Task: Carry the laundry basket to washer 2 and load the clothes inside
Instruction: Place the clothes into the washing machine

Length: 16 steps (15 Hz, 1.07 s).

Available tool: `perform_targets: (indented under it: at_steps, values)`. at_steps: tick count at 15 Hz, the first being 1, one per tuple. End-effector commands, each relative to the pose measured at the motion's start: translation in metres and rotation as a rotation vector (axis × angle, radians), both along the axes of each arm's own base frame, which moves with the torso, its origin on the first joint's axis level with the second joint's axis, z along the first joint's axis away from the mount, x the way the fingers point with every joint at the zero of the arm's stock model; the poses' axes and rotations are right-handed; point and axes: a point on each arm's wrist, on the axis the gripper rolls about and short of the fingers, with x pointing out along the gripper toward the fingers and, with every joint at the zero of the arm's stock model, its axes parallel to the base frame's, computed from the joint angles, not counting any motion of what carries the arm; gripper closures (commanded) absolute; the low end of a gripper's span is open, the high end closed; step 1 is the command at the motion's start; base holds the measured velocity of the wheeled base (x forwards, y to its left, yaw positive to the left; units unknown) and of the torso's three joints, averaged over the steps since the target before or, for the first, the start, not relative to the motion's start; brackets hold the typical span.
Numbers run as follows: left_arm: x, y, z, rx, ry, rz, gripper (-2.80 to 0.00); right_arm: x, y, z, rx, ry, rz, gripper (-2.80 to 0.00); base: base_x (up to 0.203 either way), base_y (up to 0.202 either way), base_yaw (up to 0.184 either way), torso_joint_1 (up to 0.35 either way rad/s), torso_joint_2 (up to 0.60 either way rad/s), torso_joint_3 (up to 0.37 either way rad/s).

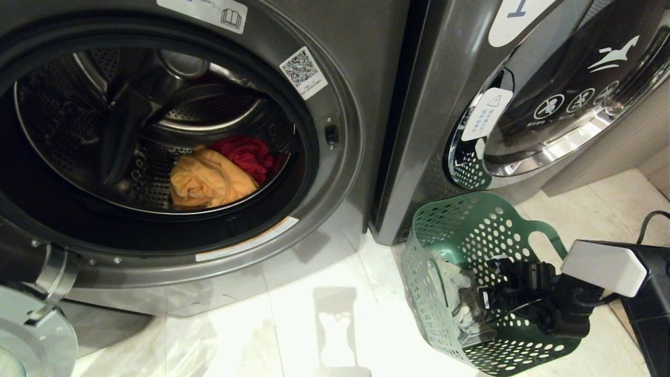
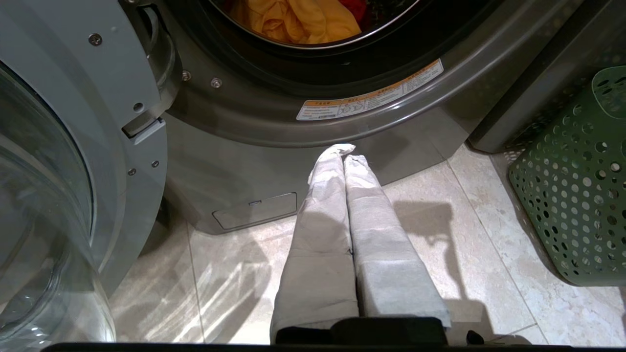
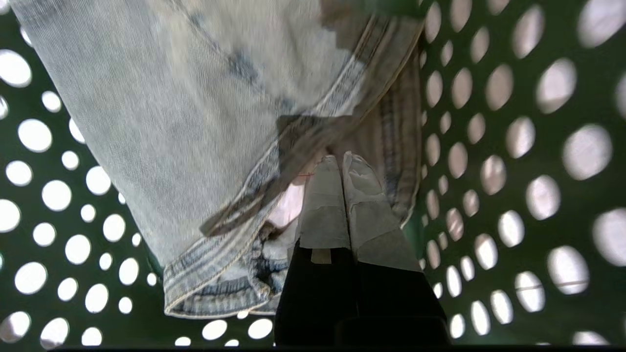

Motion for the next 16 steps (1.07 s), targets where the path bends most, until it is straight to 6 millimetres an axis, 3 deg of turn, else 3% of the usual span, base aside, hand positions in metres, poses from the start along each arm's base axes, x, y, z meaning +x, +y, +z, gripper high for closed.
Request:
perform_targets:
  at_steps: [1,7,16]
  values:
    - [0.003,0.0,-0.011,-0.001,0.039,0.0,0.0,-0.001,0.0,-0.009,0.008,0.015,0.001,-2.8,0.0,0.0,0.0,0.0,0.0,0.0]
    - [0.003,0.0,-0.011,-0.002,0.04,0.001,0.0,-0.002,0.002,-0.003,0.107,0.069,-0.077,-2.8,0.0,0.0,0.0,0.0,0.0,0.0]
    - [0.003,0.0,-0.011,-0.001,0.04,0.001,0.0,0.02,-0.001,-0.045,0.148,0.083,-0.118,-2.8,0.0,0.0,0.0,0.0,0.0,0.0]
